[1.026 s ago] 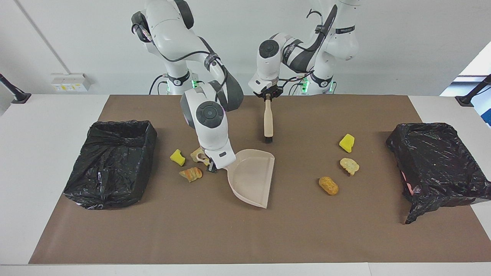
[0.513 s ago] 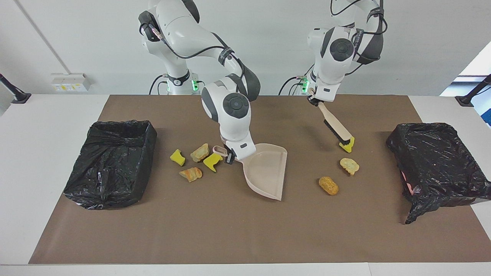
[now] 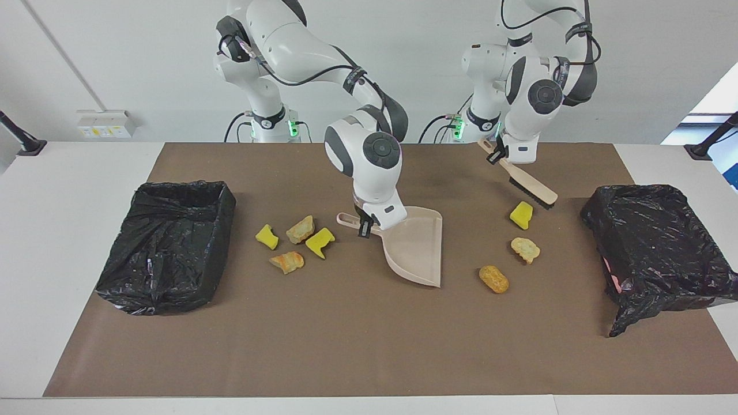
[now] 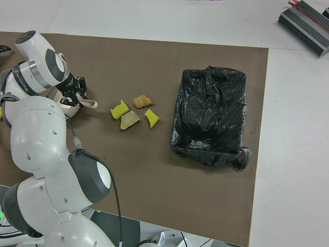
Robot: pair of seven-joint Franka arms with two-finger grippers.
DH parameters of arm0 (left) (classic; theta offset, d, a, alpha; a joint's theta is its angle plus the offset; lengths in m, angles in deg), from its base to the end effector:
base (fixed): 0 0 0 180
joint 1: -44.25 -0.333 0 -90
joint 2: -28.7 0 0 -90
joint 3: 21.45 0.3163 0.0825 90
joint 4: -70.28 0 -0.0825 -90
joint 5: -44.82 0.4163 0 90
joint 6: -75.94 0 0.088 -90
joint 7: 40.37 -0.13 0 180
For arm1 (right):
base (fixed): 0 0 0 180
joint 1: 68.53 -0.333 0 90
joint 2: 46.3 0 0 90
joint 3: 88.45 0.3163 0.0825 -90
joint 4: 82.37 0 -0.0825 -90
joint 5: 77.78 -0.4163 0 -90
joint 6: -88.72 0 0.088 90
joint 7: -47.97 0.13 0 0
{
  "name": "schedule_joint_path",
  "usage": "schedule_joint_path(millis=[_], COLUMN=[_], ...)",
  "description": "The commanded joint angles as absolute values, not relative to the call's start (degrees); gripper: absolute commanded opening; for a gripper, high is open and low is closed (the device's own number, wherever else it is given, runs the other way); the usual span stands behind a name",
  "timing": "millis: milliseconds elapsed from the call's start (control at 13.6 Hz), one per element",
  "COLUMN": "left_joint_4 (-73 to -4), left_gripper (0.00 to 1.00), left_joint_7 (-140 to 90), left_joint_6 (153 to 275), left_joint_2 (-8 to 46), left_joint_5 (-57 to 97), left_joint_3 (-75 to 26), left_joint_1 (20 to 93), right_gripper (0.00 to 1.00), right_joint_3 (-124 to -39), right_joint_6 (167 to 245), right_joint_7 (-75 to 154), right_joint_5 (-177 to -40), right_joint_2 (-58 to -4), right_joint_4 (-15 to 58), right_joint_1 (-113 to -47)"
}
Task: Sweep and dump trash in bin
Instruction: 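Sweep the yellow sponge and bread chunks into the dustpan with the brush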
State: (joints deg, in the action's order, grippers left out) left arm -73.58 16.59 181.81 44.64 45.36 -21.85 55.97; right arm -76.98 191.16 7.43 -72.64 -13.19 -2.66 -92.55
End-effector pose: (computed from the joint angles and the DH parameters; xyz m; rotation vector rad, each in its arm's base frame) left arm 0.3955 -0.0838 0.3155 -2.6646 -1.0936 0.4538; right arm 0.6052 0.3919 0.3297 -2.4363 -1.9130 0.2615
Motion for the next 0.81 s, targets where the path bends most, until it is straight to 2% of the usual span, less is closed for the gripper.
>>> schedule_joint_path(millis=[0, 293, 733], left_joint_4=[-73.9, -64.6, -63.3], left_gripper=[0.0, 0.0, 0.0], left_joint_7=[18.3, 16.2, -5.0], left_joint_6=[188.8, 191.3, 194.7], left_joint_2=[41.3, 31.4, 30.2], left_joint_5=[46.0, 45.9, 45.3], left_joint_3=[-22.8, -22.9, -22.9], left_joint_1=[54.6, 53.8, 55.6], right_gripper=[0.0, 0.0, 0.0], right_joint_3=[-76.5, -76.5, -76.5], right_joint_6=[193.9, 193.8, 194.0], right_joint_7=[14.9, 16.8, 17.6], right_joint_5=[-74.6, -76.5, -76.5], right_joint_2=[-12.8, -12.5, -12.5], right_joint_4=[-1.5, -1.5, -1.4], right_joint_1=[-94.3, -94.2, -94.2])
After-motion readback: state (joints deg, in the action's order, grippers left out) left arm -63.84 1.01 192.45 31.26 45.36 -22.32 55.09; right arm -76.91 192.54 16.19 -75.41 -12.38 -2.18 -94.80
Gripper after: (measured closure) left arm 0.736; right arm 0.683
